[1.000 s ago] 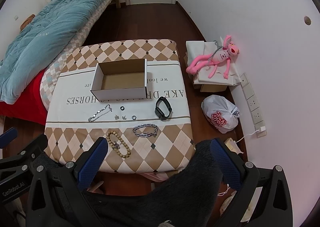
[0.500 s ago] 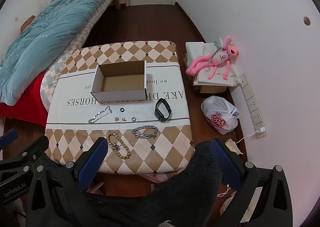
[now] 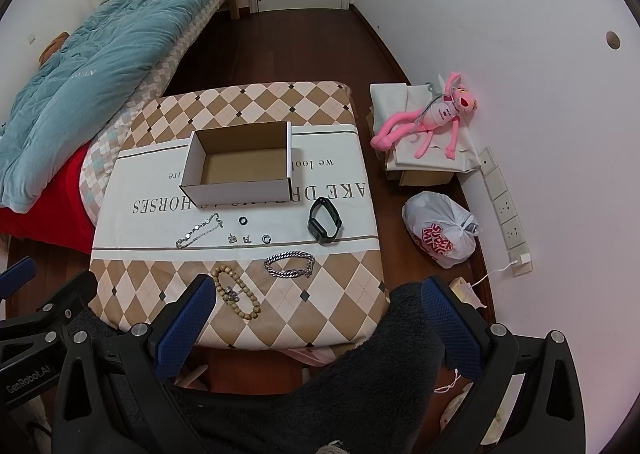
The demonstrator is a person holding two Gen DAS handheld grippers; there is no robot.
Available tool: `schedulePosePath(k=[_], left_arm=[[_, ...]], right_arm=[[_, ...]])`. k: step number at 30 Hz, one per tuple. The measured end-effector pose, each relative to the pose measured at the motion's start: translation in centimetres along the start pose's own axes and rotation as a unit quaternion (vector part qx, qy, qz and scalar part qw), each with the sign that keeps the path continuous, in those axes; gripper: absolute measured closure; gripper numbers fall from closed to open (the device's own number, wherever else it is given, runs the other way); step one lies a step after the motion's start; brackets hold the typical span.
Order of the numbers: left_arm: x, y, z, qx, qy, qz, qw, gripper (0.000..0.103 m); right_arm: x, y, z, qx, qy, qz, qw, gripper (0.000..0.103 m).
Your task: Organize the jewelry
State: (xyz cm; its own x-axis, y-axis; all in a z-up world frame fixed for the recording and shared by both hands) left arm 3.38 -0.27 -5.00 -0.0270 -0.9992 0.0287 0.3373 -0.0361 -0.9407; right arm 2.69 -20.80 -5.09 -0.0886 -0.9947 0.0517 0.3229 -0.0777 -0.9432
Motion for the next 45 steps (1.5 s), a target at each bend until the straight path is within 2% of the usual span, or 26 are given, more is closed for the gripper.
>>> schedulePosePath(k=[6,10,14,21,22,27,33,35,41,42,44,45], left_arm=[[0.0,0.0,0.0,0.001,0.000,0.001,1.0000,0.000],[0.1,0.3,0.0,0.000,0.001,0.003,1.0000,0.000],[0.6,2.3,0.6,-0.001,0.007,0.022,0.9997,0.000],[0.5,9.9,1.9,-0.017,0.018,0.058,0.9980,0.000],[0.5,11.5,1.9,-0.027,0.018,0.068,0.9972,0.000],[0.9,17.3,1.1,-0.083,0.019,0.063,0.9944,0.000],[1.1,21.7,-0.2,-0.126,0.021,0.070,0.9894,0.000],[1.0,22.5,-0.4,-0.134,0.017,0.072,0.9882,0.000],[0.4,23.7,-0.6,-0.144,0.000,0.069,0.9872,0.000],[0.3,23.7,-0.6,-0.145,-0.003,0.068,0.9870,0.000],[-0.2,23.6,-0.8,-0.149,-0.009,0.065,0.9866,0.000],[-0.3,23.5,-0.9,-0.150,-0.013,0.062,0.9866,0.000]], right_arm=[[-0.3,0.1,-0.3,0.002,0.000,-0.001,1.000,0.000],[0.7,0.1,1.3,0.000,0.001,-0.001,1.000,0.000],[1.4,1.9,2.0,-0.009,0.010,-0.005,1.000,0.000],[2.3,9.4,1.6,-0.054,0.027,-0.026,0.998,0.000],[2.3,10.9,1.6,-0.064,0.027,-0.026,0.997,0.000],[2.3,17.5,0.5,-0.110,0.016,-0.035,0.993,0.005],[2.1,22.8,-0.1,-0.137,0.016,-0.029,0.990,0.010],[2.0,24.0,-0.2,-0.143,0.017,-0.023,0.989,0.014],[1.2,27.2,-0.8,-0.165,0.022,0.001,0.986,0.039],[0.9,27.3,-0.7,-0.155,0.027,0.018,0.987,0.040],[0.6,27.3,-0.5,-0.144,0.021,0.016,0.989,0.045],[0.4,27.2,-0.4,-0.139,0.017,0.016,0.990,0.050]])
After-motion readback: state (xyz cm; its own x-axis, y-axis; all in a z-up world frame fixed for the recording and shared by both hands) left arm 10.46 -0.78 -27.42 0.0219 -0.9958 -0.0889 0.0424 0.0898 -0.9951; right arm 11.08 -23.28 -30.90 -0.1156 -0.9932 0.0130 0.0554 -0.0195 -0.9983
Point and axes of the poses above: each gripper's, at about its wrist camera, not at the fingertips, and y roughly the way its jaws point, x to its right, z to its top, the point moved 6 cm from there along y, roughly the way its jaws point, and after that the axes turned 5 degrees about -x, right-handed, at the moved point
